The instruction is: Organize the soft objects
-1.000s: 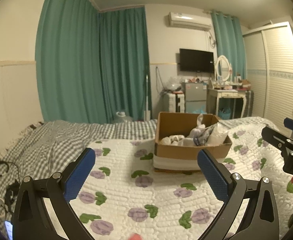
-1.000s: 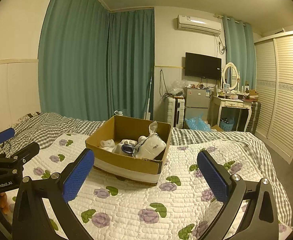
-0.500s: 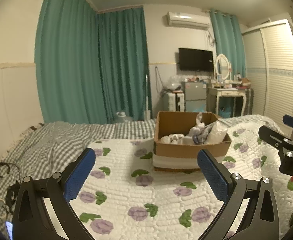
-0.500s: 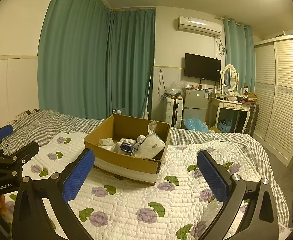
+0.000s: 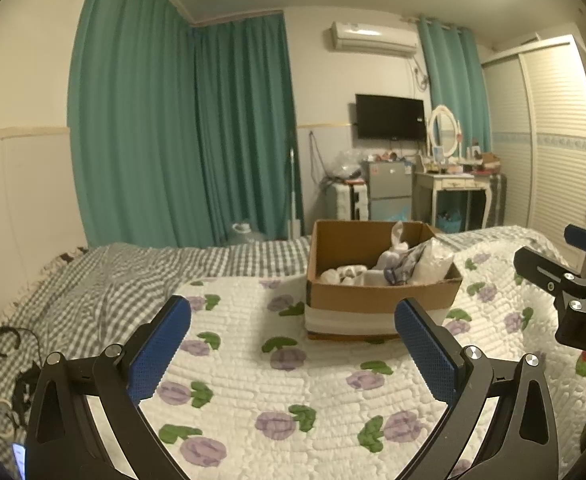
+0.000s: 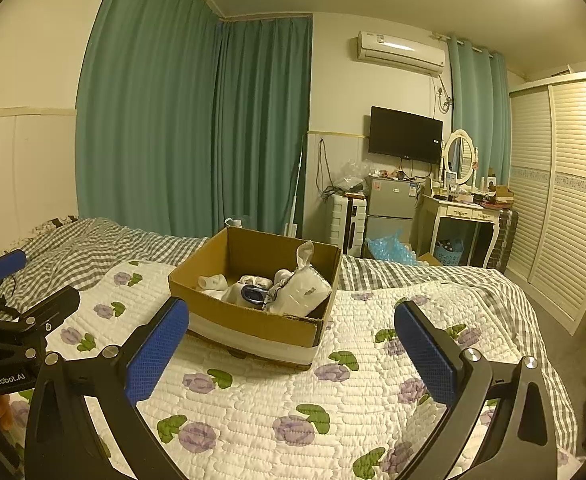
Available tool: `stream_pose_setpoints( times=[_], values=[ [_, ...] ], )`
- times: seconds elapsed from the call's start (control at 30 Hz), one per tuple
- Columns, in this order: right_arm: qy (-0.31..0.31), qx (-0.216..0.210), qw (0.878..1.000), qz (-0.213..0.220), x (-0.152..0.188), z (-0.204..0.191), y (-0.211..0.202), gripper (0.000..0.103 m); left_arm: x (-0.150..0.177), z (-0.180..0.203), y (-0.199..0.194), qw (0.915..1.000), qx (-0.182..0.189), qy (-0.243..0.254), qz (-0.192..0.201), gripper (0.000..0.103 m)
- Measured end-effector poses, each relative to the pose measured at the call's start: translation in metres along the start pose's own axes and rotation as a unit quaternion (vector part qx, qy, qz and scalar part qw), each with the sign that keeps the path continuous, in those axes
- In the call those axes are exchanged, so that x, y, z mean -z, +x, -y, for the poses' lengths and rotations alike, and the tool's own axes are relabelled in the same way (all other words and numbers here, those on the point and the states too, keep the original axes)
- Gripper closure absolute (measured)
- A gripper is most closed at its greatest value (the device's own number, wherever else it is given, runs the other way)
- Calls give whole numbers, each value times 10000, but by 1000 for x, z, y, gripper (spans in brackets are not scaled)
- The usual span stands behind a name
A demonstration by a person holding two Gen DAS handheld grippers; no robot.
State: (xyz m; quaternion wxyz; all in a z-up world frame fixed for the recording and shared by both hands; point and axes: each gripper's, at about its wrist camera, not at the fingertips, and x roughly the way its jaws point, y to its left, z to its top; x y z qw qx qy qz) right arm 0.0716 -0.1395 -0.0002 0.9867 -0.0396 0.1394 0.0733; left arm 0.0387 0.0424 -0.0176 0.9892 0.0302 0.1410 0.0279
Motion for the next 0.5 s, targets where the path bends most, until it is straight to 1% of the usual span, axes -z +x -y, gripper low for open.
stream_pose_setpoints(
  times=[0.5],
  values=[
    [14, -10, 10000, -35, 1, -1, 1, 0, 1, 0, 1, 10000, 29, -18, -39, 0]
  ],
)
